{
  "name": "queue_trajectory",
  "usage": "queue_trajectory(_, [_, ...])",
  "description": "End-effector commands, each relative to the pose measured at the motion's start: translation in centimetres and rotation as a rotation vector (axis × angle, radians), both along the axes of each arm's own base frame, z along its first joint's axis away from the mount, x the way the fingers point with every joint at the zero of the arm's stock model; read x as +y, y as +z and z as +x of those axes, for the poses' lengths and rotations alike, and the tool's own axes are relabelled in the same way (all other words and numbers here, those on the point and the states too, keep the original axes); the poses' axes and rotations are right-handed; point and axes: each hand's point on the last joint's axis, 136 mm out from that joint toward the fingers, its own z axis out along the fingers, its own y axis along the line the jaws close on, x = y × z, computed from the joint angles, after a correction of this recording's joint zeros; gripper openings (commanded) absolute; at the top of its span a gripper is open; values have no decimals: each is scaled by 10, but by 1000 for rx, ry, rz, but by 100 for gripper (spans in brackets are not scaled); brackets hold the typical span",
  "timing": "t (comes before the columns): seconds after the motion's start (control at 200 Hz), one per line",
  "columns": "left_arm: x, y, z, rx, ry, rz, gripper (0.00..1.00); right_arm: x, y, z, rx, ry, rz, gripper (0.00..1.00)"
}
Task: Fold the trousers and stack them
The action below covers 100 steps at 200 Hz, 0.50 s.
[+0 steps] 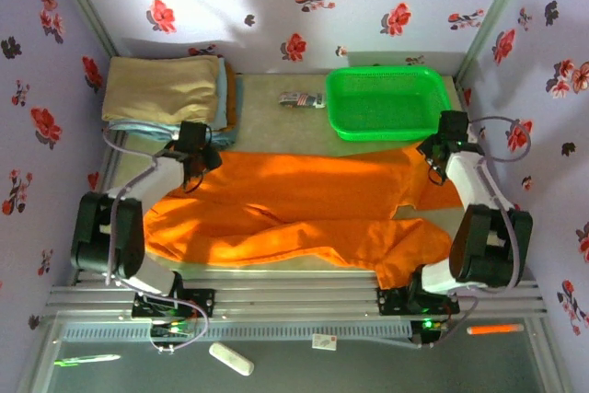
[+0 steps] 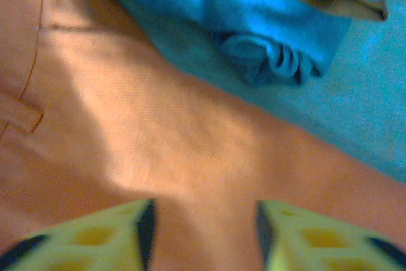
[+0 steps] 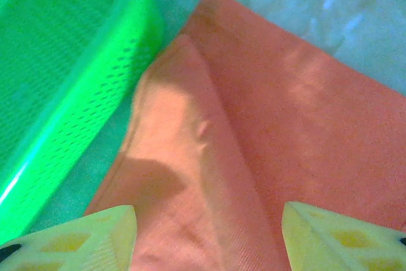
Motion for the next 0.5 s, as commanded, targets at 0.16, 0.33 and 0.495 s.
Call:
queue_trajectory(0.16, [16, -53, 16, 154, 105, 22, 89, 114, -18, 2, 14, 300, 135, 66])
queue_trajectory(0.33, [21, -89, 5, 226, 129, -36, 15, 125, -41, -3, 79, 340, 163, 65])
queue_trajectory(0.495, [40, -82, 1, 187, 188, -67, 0, 114, -51, -19, 134, 336, 115, 67])
